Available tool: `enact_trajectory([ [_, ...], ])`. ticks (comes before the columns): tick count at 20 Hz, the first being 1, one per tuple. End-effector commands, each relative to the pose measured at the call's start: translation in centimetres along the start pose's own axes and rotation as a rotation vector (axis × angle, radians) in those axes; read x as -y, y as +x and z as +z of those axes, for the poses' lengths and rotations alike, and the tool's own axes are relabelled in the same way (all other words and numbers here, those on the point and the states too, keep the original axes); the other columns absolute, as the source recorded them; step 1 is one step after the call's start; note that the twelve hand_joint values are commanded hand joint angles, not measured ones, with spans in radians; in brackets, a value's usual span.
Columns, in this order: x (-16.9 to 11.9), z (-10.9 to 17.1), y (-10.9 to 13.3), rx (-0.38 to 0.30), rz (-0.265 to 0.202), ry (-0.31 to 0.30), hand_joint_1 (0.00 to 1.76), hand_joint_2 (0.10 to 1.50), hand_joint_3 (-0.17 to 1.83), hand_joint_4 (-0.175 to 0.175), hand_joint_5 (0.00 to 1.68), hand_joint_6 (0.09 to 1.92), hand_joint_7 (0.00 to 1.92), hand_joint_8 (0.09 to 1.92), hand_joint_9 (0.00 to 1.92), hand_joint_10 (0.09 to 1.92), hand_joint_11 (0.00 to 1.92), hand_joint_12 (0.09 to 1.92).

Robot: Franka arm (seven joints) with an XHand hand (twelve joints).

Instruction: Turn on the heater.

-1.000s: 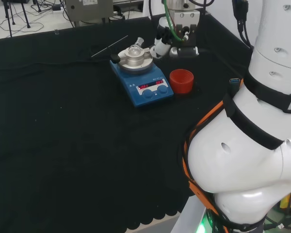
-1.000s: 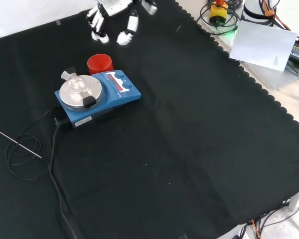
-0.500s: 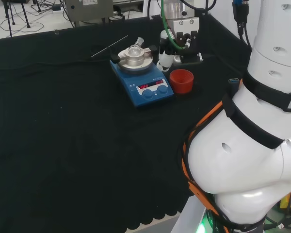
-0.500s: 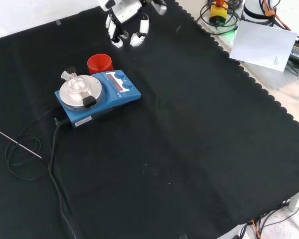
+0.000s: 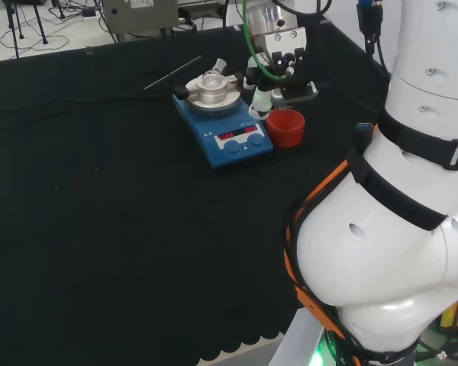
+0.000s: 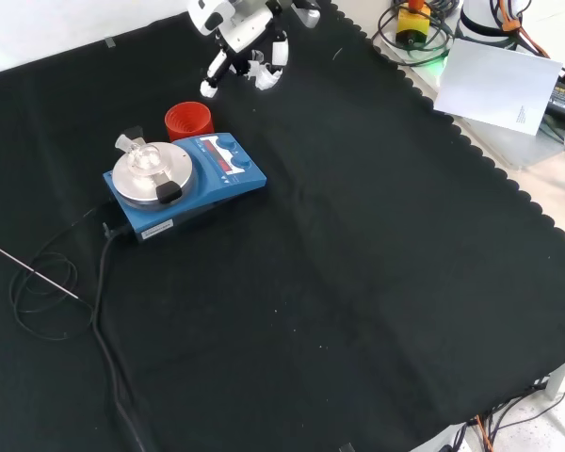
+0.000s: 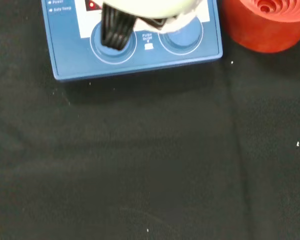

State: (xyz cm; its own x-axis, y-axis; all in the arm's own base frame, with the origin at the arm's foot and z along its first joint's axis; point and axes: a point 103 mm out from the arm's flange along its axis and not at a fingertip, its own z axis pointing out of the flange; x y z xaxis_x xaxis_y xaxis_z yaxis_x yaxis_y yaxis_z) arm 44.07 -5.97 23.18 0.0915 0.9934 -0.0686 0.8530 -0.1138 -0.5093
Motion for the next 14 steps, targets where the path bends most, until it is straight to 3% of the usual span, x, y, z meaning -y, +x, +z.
enact_trajectory([
  [1,0.3,0.4,0.7,0.030,-0.008,0.063,1.15,0.71,0.73,-0.076,0.27,0.09,1.38,1.00,1.54,0.92,1.54,1.00],
  [6,0.3,1.0,0.5,0.005,-0.016,0.144,1.13,0.74,0.73,-0.070,0.28,0.09,1.54,1.10,1.73,1.17,1.81,1.34],
  [9,0.3,1.4,0.4,0.009,-0.020,0.183,1.12,0.79,0.72,-0.068,0.29,0.09,1.61,1.12,1.82,1.21,1.88,1.42],
  [14,0.1,2.3,0.5,0.009,-0.055,0.261,1.28,0.84,0.73,-0.060,0.32,0.09,1.62,1.20,1.82,1.28,1.86,1.47],
])
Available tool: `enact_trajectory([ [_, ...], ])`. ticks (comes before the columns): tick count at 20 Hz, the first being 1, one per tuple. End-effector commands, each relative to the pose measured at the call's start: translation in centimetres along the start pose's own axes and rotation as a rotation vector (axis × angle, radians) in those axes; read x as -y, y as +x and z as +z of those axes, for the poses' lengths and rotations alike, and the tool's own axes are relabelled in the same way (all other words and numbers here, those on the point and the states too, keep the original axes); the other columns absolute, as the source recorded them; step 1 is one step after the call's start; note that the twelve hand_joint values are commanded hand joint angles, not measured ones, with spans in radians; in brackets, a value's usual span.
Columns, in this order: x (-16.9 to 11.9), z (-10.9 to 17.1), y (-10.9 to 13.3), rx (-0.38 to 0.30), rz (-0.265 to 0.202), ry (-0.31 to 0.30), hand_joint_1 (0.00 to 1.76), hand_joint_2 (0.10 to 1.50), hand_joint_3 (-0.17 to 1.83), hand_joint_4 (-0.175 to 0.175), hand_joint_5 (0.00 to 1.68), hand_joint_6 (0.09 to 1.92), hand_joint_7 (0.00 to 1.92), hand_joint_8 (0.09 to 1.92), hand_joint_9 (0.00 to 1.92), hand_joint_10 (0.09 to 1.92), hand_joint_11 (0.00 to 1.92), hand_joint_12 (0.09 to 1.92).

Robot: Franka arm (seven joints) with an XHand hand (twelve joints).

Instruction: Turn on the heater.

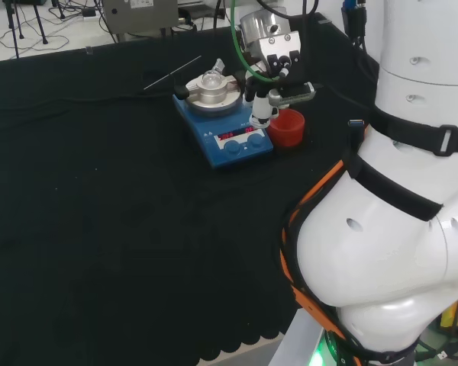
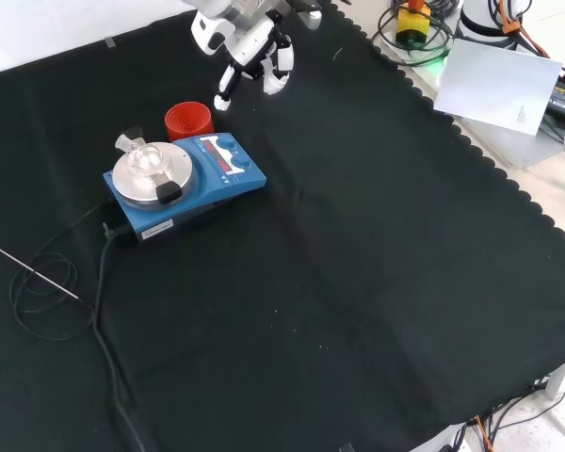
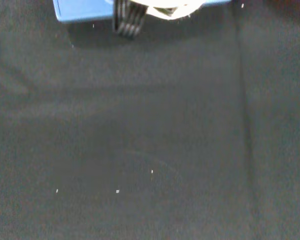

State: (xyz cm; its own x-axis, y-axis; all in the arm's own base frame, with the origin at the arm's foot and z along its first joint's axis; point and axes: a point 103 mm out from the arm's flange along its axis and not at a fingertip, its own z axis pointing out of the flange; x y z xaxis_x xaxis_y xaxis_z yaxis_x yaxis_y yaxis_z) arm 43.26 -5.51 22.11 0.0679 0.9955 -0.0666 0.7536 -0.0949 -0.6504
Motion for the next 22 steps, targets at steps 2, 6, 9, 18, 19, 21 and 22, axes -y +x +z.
enact_trajectory([
  [2,-0.5,1.4,0.1,0.003,-0.046,0.120,1.31,0.84,0.75,-0.052,0.31,0.09,1.62,1.23,1.81,1.30,1.84,1.47],
  [6,-0.8,2.0,0.5,0.016,-0.059,0.143,1.34,0.84,0.78,-0.041,0.28,0.09,1.62,1.24,1.81,1.31,1.83,1.47],
  [9,-1.1,2.5,0.9,0.024,-0.070,0.170,1.35,0.83,0.80,-0.036,0.26,0.09,1.62,1.25,1.80,1.32,1.82,1.47],
  [18,-1.6,2.5,2.3,0.049,-0.088,0.205,1.37,0.82,0.84,-0.026,0.23,0.09,1.62,1.26,1.80,1.32,1.80,1.47],
  [19,-1.6,2.5,2.5,0.050,-0.090,0.214,1.37,0.82,0.84,-0.026,0.23,0.09,1.62,1.26,1.80,1.32,1.80,1.47],
  [21,-1.8,2.6,2.8,0.057,-0.094,0.229,1.38,0.81,0.86,-0.025,0.23,0.09,1.62,1.27,1.80,1.33,1.79,1.48],
  [22,-1.9,2.6,2.9,0.060,-0.095,0.235,1.38,0.81,0.87,-0.024,0.23,0.09,1.62,1.27,1.80,1.33,1.79,1.48],
])
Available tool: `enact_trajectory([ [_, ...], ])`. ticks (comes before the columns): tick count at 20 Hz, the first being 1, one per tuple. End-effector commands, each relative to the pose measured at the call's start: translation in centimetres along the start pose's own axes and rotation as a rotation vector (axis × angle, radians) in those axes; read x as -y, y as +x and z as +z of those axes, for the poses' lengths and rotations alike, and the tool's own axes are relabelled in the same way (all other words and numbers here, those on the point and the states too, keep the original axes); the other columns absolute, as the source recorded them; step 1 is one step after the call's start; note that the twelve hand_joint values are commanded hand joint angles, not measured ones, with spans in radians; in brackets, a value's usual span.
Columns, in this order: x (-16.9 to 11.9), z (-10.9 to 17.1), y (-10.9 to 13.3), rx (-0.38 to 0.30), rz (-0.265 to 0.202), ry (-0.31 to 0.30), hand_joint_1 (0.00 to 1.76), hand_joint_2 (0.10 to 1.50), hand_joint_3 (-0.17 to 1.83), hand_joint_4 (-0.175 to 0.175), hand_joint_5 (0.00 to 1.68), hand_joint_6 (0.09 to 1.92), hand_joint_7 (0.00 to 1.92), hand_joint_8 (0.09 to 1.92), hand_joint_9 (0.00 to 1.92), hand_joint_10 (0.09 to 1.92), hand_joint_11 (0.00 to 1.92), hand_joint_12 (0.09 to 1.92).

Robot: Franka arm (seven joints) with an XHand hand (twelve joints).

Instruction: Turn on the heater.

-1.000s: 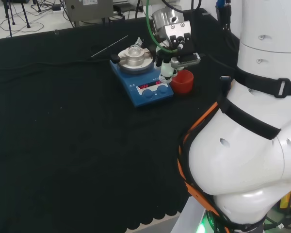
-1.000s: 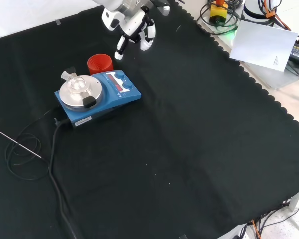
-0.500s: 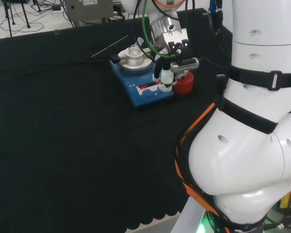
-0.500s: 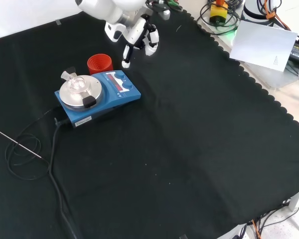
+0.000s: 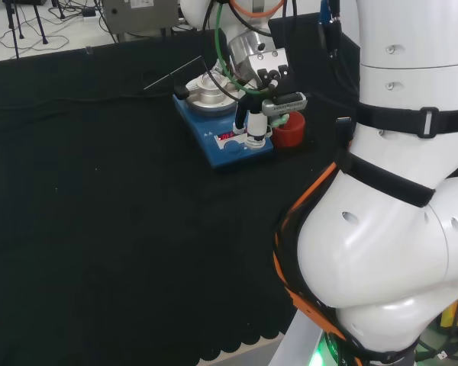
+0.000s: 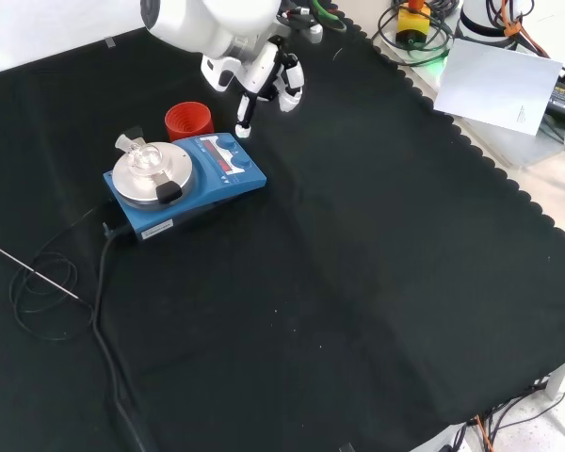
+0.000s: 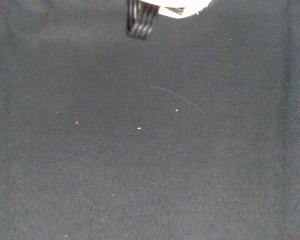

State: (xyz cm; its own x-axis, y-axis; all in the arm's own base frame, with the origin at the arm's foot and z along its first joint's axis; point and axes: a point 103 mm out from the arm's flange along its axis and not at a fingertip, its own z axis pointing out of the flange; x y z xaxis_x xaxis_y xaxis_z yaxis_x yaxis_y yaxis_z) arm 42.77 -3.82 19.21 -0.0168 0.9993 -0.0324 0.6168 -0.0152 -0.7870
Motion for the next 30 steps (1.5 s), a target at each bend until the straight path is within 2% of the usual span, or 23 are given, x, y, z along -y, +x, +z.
enact_trajectory([
  [1,-0.7,-0.1,1.2,0.024,-0.011,0.049,1.39,0.81,0.87,-0.024,0.23,0.09,1.62,1.27,1.80,1.33,1.79,1.48],
  [30,-2.8,0.1,1.2,0.021,-0.011,0.081,1.40,0.78,0.94,-0.021,0.23,0.09,1.62,1.28,1.80,1.35,1.78,1.49],
])
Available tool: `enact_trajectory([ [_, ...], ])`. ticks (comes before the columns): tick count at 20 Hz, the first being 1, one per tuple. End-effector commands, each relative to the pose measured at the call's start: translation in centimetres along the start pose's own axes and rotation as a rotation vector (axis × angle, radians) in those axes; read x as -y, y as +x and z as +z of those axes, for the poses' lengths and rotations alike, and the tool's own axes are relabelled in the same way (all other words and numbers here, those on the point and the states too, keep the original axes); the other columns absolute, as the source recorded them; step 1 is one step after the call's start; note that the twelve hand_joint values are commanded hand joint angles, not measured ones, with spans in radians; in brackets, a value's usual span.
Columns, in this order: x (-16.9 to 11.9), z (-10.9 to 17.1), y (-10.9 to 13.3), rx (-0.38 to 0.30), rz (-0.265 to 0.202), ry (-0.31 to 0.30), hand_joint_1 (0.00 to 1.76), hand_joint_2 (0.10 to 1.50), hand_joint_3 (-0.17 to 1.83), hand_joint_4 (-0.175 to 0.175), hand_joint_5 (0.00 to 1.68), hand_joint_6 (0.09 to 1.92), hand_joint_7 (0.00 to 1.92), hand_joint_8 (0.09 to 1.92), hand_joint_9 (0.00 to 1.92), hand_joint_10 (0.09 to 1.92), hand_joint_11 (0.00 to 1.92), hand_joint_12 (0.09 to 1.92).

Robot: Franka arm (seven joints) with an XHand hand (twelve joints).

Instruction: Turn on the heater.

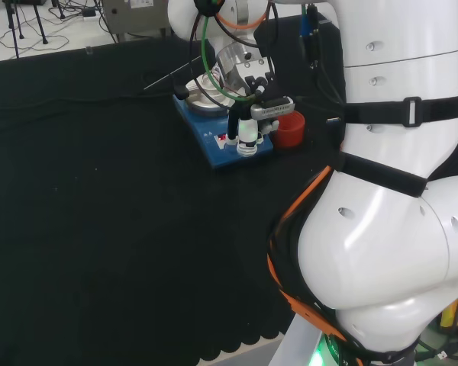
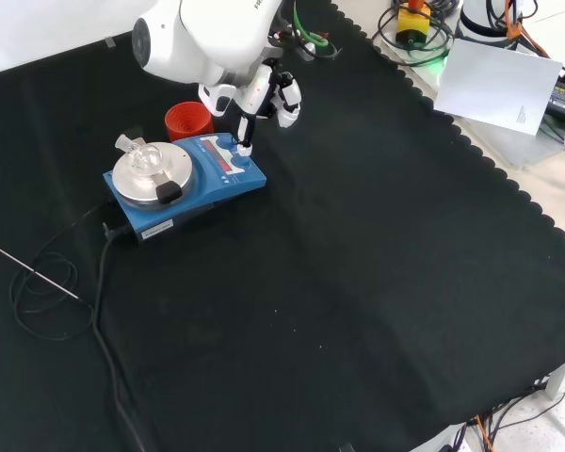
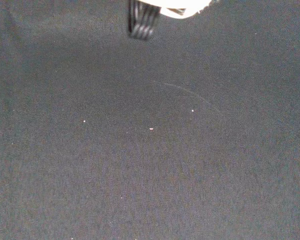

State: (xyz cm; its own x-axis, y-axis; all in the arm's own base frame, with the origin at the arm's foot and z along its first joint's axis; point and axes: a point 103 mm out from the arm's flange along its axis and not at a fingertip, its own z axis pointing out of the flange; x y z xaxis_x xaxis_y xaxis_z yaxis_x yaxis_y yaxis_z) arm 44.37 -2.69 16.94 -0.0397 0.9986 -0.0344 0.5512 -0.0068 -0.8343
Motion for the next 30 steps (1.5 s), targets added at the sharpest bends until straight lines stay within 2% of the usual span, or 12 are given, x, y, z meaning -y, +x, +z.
enact_trajectory([
  [1,-0.07,0.02,0.06,0.001,0.002,0.001,1.40,0.78,0.94,-0.021,0.23,0.09,1.62,1.28,1.80,1.35,1.78,1.49],
  [25,-0.40,0.13,0.01,0.010,-0.001,0.005,1.41,0.77,0.96,-0.022,0.25,0.09,1.63,1.29,1.80,1.35,1.77,1.49],
  [30,-0.73,0.67,-0.74,0.005,-0.004,0.010,1.41,0.77,0.96,-0.023,0.25,0.09,1.63,1.29,1.80,1.35,1.77,1.49],
])
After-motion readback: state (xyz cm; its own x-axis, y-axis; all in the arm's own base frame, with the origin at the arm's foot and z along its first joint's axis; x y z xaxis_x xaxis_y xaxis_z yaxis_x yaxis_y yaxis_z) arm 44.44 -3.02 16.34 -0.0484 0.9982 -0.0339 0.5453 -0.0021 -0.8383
